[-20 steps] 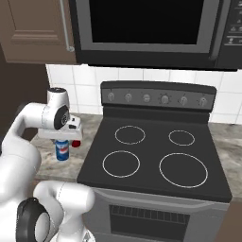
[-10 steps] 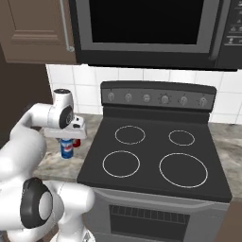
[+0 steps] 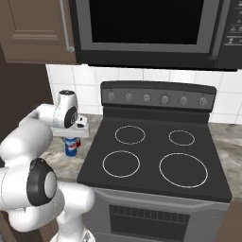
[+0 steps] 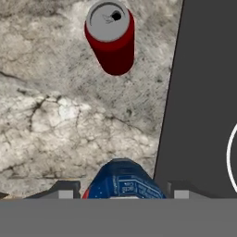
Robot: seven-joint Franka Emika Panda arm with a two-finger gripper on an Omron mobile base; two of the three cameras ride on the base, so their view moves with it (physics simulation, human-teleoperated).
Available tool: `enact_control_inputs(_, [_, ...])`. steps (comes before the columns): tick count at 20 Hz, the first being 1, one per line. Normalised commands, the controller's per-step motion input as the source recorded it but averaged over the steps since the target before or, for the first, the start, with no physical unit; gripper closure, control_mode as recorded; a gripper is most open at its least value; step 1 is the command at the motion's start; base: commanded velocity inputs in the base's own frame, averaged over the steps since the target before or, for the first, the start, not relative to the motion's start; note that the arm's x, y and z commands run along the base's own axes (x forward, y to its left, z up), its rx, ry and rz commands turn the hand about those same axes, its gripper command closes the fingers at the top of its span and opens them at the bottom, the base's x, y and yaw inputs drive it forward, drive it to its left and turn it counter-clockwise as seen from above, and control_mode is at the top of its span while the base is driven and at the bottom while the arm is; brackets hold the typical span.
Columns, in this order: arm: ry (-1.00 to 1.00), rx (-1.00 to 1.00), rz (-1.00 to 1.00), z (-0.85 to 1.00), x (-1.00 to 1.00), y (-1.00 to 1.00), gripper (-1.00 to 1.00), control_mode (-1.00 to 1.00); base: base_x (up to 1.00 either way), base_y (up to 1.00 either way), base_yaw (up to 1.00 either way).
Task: Four empty soda cans are scattered around the kitchen. Gather all the cans and cluster them next to the stove for recycling.
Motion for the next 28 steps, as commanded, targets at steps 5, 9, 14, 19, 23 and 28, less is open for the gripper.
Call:
enact_control_inputs(5, [0.0, 0.0, 0.0, -0.06, 0.29, 0.0, 1.0, -1.0, 0.0, 0.0, 0.0])
enact_control_inputs(9, [0.0, 0.0, 0.0, -0.1, 0.26, 0.0, 1.0, -1.0, 0.0, 0.0, 0.0])
enact_control_inputs(14, [0.0, 0.0, 0.0, -0.22, 0.22, 0.0, 1.0, -1.0, 0.0, 0.0, 0.0])
enact_control_inputs(19, [0.0, 0.0, 0.0, -0.22, 0.23, 0.0, 1.0, -1.0, 0.0, 0.0, 0.0])
enact_control_inputs(23, [0.0, -0.01, 0.0, -0.17, 0.24, 0.0, 1.0, -1.0, 0.0, 0.0, 0.0])
enact_control_inputs(28, [0.0, -0.01, 0.0, -0.15, 0.19, 0.0, 1.0, -1.0, 0.0, 0.0, 0.0])
